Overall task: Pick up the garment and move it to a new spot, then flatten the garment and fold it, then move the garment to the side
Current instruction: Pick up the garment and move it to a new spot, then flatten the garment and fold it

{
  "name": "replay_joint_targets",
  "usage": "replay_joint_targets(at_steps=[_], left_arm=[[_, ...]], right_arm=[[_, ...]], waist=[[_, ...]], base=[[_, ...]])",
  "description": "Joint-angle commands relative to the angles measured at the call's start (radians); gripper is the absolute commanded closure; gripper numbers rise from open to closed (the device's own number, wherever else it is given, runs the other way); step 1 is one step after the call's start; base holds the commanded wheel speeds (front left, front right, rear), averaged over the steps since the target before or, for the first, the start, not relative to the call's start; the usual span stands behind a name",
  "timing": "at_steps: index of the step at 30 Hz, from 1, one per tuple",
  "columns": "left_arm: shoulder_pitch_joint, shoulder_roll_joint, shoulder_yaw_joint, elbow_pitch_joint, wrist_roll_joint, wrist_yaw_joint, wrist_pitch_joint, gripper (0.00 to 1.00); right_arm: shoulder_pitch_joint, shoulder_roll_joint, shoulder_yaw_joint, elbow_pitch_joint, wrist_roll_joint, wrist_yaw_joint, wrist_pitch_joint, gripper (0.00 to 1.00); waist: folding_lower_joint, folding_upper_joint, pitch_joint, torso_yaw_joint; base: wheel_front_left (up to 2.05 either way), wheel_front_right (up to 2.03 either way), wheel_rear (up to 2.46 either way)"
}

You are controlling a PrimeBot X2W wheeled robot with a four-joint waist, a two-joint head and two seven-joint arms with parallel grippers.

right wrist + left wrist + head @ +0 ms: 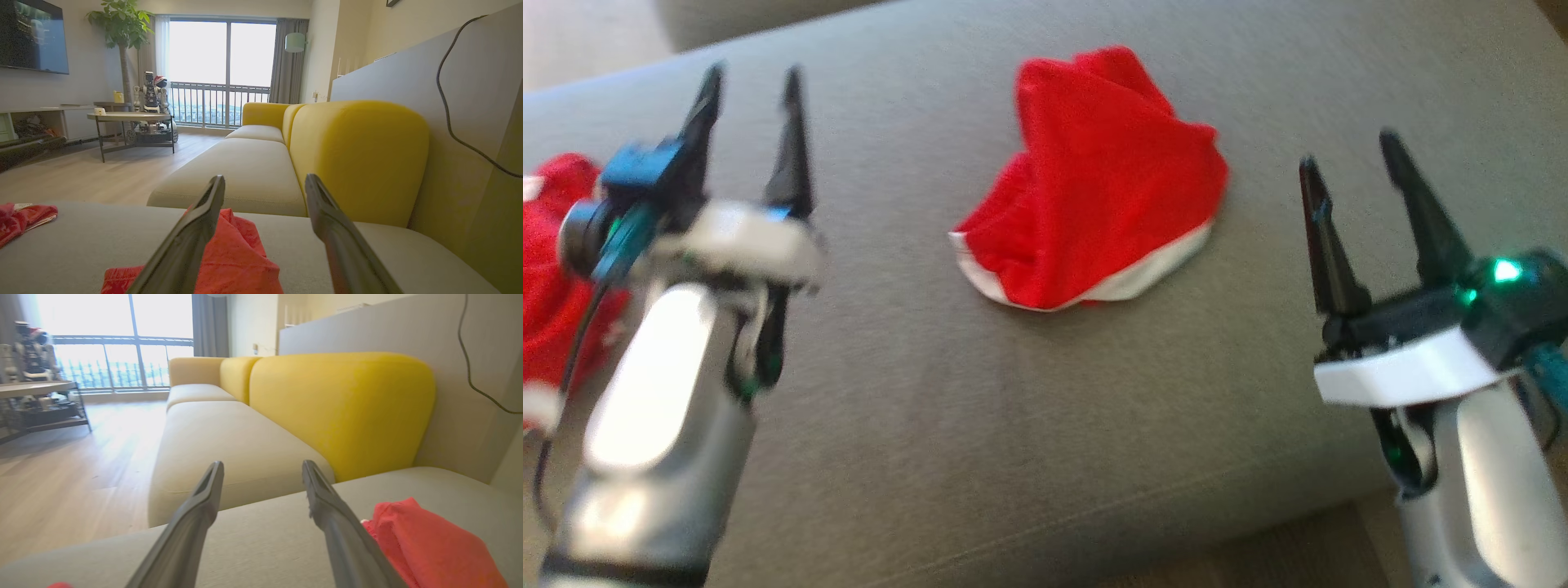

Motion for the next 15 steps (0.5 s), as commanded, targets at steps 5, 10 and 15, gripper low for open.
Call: replay_joint_targets(at_steps=[5, 10, 15], left_arm=[[0.21, 0.017, 0.075, -0.201, 0.03, 0.028, -0.012, 0.0], [0.387, -0.041, 0.112, -0.28, 0.048, 0.033, -0.012, 0.0], [0.471, -0.123, 0.171, -0.31, 0.064, 0.025, -0.012, 0.0]], right_arm=[[0.04, 0.002, -0.026, 0.032, -0.012, 0.0, -0.006, 0.0], [0.071, 0.002, -0.033, 0.07, -0.013, 0.0, -0.006, 0.0], [0.085, 0.002, -0.021, 0.085, -0.013, 0.0, -0.006, 0.0]], waist=[[0.0001, 0.0, -0.102, 0.125], [0.0001, 0.0, -0.126, 0.161], [0.0001, 0.0, -0.131, 0.184]], base=[[0.0, 0.0, 0.0], [0.0, 0.0, 0.0], [0.0, 0.0, 0.0]])
